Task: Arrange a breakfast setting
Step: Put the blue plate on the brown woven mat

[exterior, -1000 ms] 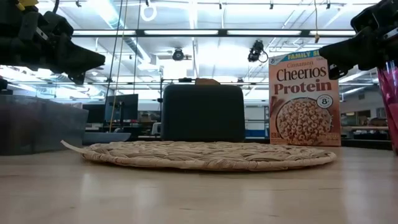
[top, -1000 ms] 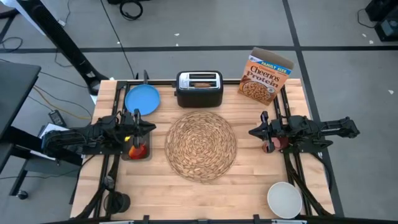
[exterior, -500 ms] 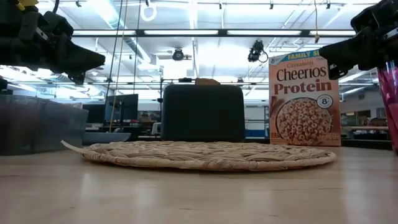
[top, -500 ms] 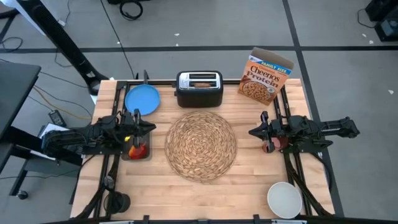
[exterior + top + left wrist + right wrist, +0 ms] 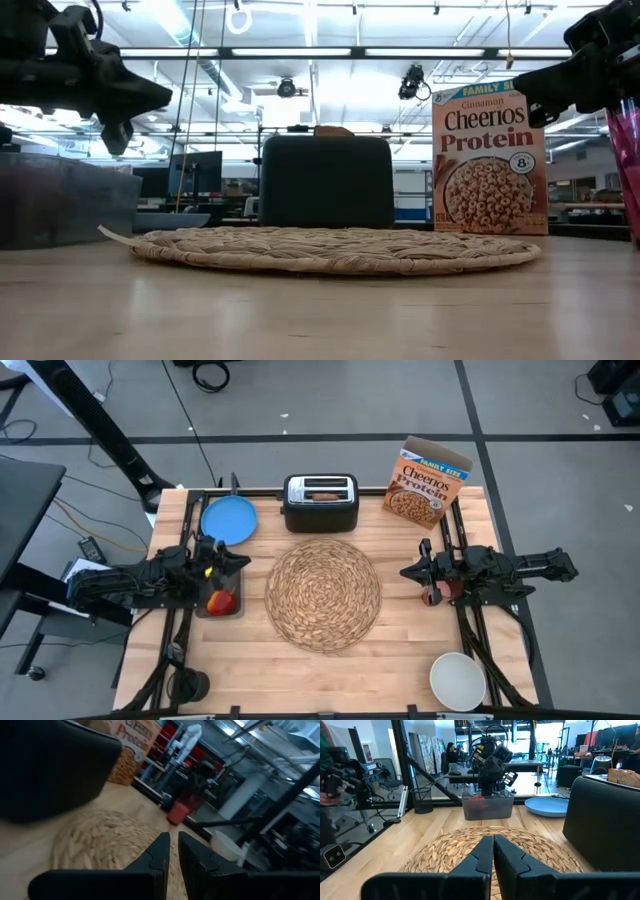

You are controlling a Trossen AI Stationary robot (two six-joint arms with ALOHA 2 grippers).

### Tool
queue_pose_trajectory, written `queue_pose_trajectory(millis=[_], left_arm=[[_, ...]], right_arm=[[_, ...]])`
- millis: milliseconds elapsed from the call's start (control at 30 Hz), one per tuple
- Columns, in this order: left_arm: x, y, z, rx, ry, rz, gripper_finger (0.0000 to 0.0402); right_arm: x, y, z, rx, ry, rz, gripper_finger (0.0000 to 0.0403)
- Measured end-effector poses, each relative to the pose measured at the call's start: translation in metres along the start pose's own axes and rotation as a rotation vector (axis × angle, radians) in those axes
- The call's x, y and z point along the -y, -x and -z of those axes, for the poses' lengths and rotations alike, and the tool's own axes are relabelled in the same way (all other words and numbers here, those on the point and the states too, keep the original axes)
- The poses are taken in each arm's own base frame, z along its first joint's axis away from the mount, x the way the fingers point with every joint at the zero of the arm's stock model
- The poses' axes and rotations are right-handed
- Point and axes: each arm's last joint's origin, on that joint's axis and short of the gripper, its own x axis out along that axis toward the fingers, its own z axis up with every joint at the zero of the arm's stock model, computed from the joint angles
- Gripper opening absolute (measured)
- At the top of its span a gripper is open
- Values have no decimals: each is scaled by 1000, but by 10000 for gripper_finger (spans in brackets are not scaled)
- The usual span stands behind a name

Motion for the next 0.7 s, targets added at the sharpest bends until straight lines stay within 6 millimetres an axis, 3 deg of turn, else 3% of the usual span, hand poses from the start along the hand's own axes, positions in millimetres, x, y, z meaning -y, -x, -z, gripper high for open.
queue_pose_trajectory(millis=[233, 400, 700], left_arm=[[-1, 0, -2, 50, -29, -60, 46], [-2, 1, -7, 154, 111, -129, 46], [8, -4, -24, 180, 136, -209, 46]], right_arm=[[0, 0, 0, 0, 0, 0, 23], [0, 0, 0, 0, 0, 0, 23], [0, 0, 0, 0, 0, 0, 22]])
